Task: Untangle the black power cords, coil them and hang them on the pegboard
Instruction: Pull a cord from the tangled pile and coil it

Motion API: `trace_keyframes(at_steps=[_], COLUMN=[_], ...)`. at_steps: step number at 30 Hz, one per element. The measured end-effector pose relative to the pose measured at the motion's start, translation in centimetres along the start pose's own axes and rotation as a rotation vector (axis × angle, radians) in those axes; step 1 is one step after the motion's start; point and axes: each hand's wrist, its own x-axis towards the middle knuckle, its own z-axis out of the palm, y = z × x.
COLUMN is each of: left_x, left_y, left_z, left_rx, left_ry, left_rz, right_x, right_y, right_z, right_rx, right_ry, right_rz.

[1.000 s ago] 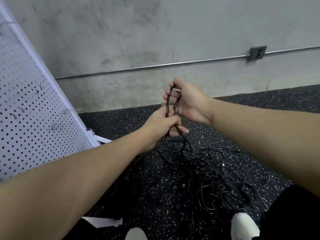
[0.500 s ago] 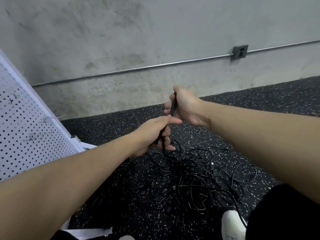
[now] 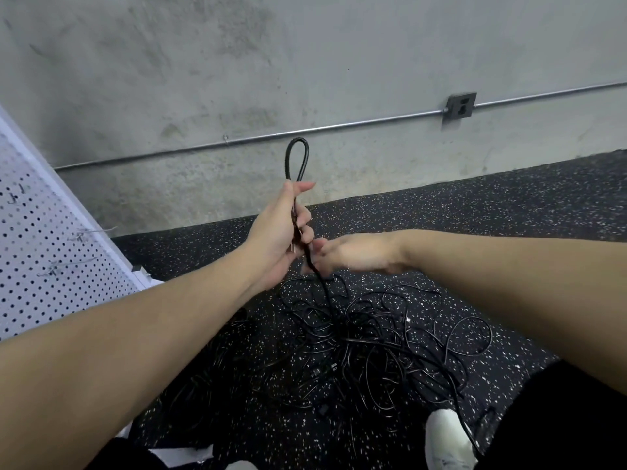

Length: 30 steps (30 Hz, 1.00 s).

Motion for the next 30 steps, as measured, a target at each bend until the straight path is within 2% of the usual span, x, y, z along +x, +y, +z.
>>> trace_keyframes(at_steps=[4, 11, 15, 18, 20, 22, 25, 28, 30], left_x=[0.3, 1.2, 1.8, 2.1, 1.8, 1.3, -0.1, -0.7, -0.4], left_y=[0.2, -0.5, -0.8, -1.1, -1.1, -0.9, -0.6, -0.7, -1.3], left_z=[0.2, -1.8, -3.4, -4.3, -4.5, -4.4, -3.6, -2.5, -2.3], left_rx=[0.018, 0.174, 0.223, 0.215, 0.231, 0.385, 0.647, 0.744, 0.799], left_ry=[0.039, 0.24, 0.317, 0.344, 0.303, 0.233, 0.095, -0.009, -0.018], left_rz=[0.022, 0.053, 0.043, 0.008, -0.025, -0.03, 0.01, 0.003, 0.002], right_x=[0.0, -1.1, -1.8, -2.3, -2.5, -2.5, -2.3, -1.7, -1.4], right_y=[0.3, 1.9, 3.2, 3.6, 3.4, 3.1, 2.6, 2.3, 2.2], right_z=[0.7, -0.6, -1.1, -1.3, -1.7, -2.0, -2.1, -2.1, -2.2], right_rx=[0.064, -0.01, 0.007, -0.111, -0.207, -0.175, -0.104, -0.068, -0.051], right_ry=[-0.032, -0.013, -0.066, -0.013, 0.124, 0.244, 0.326, 0.44, 0.518], right_rz=[-0.018, -0.001, 0.051, 0.063, -0.019, -0.088, -0.163, -0.2, -0.209])
